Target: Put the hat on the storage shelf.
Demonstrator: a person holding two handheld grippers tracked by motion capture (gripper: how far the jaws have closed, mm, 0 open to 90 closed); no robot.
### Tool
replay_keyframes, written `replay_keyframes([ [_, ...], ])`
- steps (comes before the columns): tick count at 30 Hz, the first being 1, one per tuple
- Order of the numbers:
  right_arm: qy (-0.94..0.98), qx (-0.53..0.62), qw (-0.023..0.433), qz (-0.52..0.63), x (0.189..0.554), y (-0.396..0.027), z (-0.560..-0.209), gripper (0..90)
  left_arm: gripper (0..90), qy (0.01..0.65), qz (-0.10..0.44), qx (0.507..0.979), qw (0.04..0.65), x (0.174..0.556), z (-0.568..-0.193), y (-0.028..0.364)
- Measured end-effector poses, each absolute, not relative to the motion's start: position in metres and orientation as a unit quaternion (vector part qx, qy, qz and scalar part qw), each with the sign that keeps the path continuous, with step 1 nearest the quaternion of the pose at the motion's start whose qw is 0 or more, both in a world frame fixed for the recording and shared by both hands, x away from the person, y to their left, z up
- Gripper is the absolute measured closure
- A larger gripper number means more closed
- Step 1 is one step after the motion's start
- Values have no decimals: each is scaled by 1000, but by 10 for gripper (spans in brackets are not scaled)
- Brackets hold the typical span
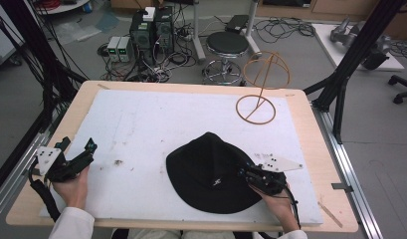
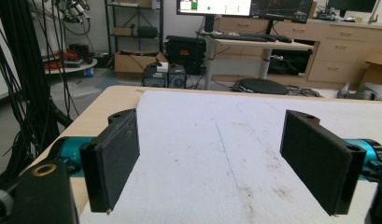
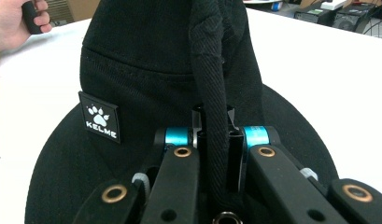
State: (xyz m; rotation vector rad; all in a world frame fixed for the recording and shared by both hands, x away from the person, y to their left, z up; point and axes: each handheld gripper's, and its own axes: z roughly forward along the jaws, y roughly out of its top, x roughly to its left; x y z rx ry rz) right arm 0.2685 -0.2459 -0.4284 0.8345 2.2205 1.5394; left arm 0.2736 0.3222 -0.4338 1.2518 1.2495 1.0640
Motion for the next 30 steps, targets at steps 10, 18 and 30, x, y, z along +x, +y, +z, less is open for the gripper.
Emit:
replay_keyframes([
  [10, 766, 299, 153, 547, 267, -246, -428, 883, 202, 519, 441, 519, 516, 274, -434, 321],
  [18, 755, 300, 161, 561, 264, -248, -426, 883, 205, 519, 432, 521, 522, 275, -434, 320],
  [30, 704, 308, 192, 611, 252, -243, -409, 883, 206, 523, 422, 518, 530, 277, -435, 320],
])
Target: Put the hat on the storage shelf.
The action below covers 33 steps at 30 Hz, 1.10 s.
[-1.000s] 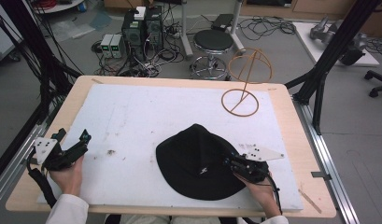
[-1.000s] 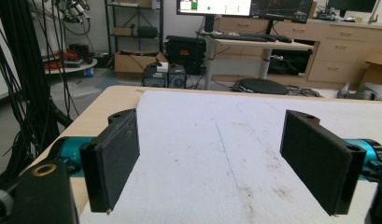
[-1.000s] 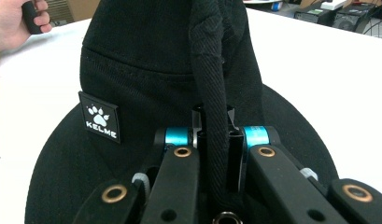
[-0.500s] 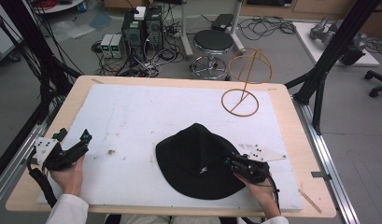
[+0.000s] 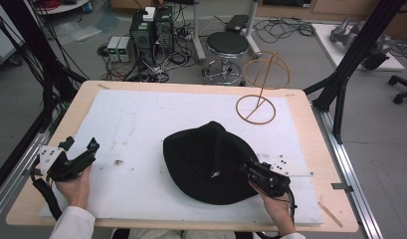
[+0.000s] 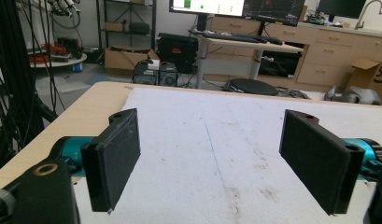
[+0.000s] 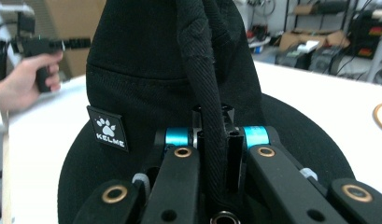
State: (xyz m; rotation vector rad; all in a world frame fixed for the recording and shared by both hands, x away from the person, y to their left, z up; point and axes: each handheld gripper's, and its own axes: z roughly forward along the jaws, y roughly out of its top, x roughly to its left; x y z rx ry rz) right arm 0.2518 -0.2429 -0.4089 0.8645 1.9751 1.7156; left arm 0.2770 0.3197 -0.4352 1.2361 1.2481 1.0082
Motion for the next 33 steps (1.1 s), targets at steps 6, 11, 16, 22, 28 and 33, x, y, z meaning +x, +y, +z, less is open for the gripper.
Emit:
replay_keyframes([
  [6, 676, 308, 206, 637, 248, -239, -397, 882, 206, 525, 419, 516, 532, 277, -435, 321],
  [11, 644, 313, 227, 660, 249, -239, -389, 882, 206, 526, 418, 516, 531, 278, -436, 321],
  [16, 608, 315, 251, 684, 253, -239, -381, 881, 206, 526, 418, 517, 530, 279, -437, 321],
  [22, 579, 308, 281, 701, 256, -238, -372, 881, 207, 526, 416, 517, 531, 279, -437, 320],
  [28, 549, 320, 317, 705, 258, -237, -361, 881, 207, 525, 415, 518, 532, 279, -437, 320],
  [33, 505, 346, 364, 702, 265, -234, -345, 881, 207, 527, 416, 519, 530, 280, -437, 320],
])
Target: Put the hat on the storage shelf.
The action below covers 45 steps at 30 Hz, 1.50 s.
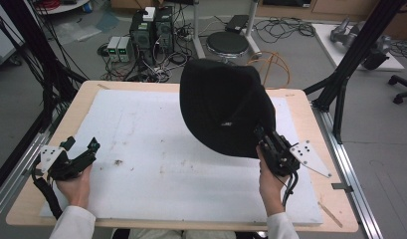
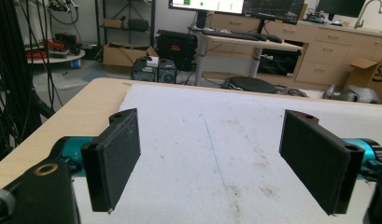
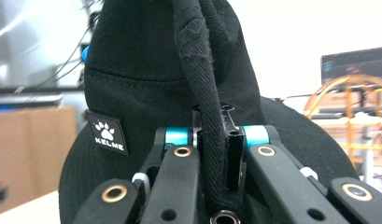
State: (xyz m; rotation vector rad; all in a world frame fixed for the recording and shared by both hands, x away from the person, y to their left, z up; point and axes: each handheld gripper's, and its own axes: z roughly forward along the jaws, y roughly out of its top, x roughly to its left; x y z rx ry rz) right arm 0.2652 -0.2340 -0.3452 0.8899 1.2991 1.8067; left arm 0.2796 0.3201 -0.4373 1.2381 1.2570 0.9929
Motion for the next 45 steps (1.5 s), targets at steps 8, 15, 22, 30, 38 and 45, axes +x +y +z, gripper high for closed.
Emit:
replay_keyframes([
  [8, 470, 357, 423, 688, 281, -231, -318, 880, 206, 528, 415, 518, 529, 280, -437, 322],
  [15, 441, 378, 456, 675, 295, -232, -301, 879, 206, 526, 416, 519, 530, 281, -437, 322],
  [22, 403, 397, 489, 664, 312, -239, -285, 879, 206, 525, 414, 520, 533, 281, -437, 321],
  [30, 378, 420, 511, 648, 335, -249, -264, 878, 206, 519, 413, 524, 534, 283, -437, 320],
  [38, 378, 433, 516, 635, 362, -250, -252, 878, 206, 519, 414, 523, 535, 283, -436, 321],
  [45, 390, 462, 511, 611, 390, -255, -258, 877, 206, 519, 411, 525, 535, 283, -437, 320],
])
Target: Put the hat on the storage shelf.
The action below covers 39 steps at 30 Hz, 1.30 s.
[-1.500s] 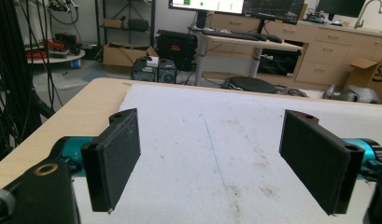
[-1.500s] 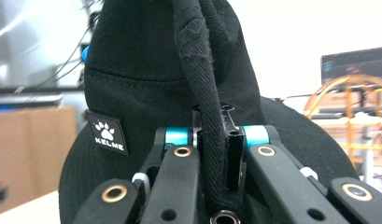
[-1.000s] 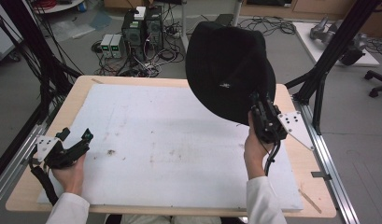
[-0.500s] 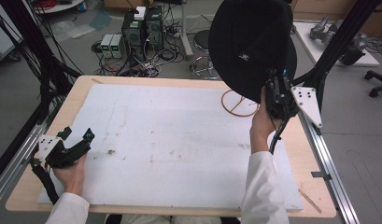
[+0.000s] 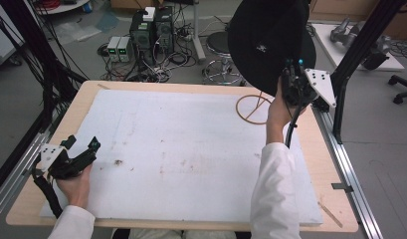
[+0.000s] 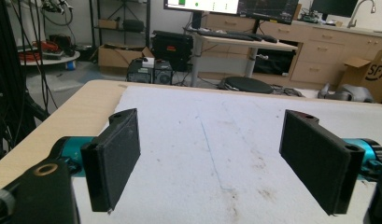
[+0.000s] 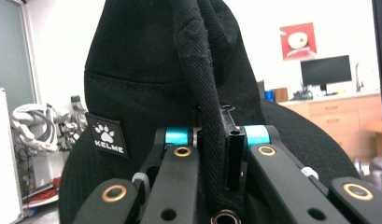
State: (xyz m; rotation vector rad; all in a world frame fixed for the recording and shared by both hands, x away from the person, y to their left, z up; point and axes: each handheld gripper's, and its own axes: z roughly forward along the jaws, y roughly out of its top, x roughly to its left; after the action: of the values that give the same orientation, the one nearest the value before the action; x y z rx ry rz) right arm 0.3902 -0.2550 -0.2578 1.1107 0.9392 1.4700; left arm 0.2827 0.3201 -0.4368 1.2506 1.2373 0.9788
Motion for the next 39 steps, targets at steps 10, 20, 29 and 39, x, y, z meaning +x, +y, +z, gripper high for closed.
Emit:
replay_keyframes([
  [10, 413, 518, 481, 574, 420, -259, -280, 877, 206, 520, 412, 523, 536, 279, -436, 321],
  [20, 437, 544, 461, 549, 428, -260, -289, 866, 207, 522, 414, 518, 537, 277, -436, 325],
  [29, 431, 565, 448, 543, 430, -263, -292, 845, 207, 522, 413, 519, 537, 277, -436, 323],
  [39, 450, 571, 448, 521, 427, -266, -291, 811, 210, 516, 411, 526, 537, 277, -435, 320],
])
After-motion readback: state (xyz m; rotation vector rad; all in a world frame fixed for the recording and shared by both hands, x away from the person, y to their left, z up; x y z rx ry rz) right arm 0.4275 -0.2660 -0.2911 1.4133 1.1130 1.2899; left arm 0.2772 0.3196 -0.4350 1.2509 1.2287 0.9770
